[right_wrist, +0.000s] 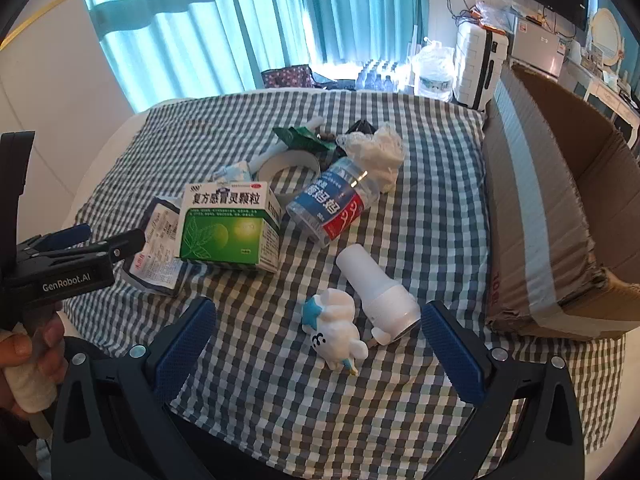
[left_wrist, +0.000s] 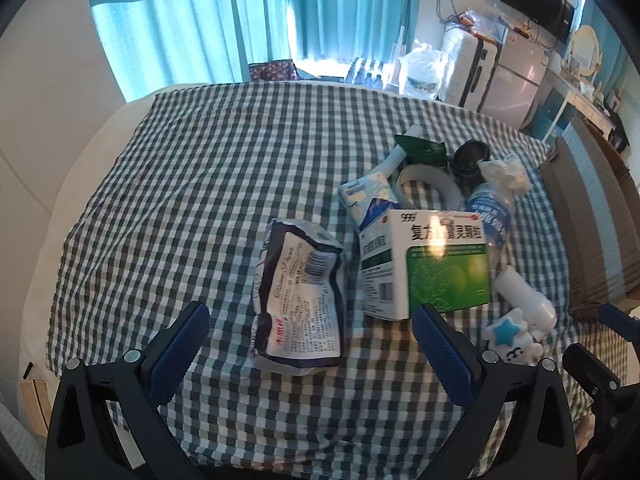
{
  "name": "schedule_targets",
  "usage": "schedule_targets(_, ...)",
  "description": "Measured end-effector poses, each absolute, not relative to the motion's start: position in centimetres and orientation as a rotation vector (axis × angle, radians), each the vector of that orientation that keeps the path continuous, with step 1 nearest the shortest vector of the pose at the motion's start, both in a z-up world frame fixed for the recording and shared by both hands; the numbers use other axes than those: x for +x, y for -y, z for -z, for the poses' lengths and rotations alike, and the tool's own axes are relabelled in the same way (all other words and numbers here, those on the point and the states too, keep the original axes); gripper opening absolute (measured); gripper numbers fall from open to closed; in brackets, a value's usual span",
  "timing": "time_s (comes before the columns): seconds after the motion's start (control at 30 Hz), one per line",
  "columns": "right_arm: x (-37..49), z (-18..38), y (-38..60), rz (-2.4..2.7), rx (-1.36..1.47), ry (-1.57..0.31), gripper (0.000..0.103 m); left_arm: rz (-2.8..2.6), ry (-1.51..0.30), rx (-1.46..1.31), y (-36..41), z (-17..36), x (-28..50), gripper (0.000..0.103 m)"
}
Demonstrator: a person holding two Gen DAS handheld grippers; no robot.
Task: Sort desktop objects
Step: 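Grasp the white figurine with the right tool while the left tool grasps the tissue pack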
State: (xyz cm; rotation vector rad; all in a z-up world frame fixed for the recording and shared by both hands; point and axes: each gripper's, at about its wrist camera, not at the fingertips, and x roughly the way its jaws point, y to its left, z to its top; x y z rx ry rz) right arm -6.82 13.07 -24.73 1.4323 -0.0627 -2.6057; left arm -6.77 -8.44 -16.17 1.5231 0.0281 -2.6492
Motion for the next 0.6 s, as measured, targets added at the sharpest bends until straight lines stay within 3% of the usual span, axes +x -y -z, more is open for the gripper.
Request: schedule_targets(0.6, -8.3, 30.1, -13.4, 2.561, 1.551, 0.068, 0.103, 2.49, 0.027, 1.672, 9.7, 22.3, -9.4, 0.103)
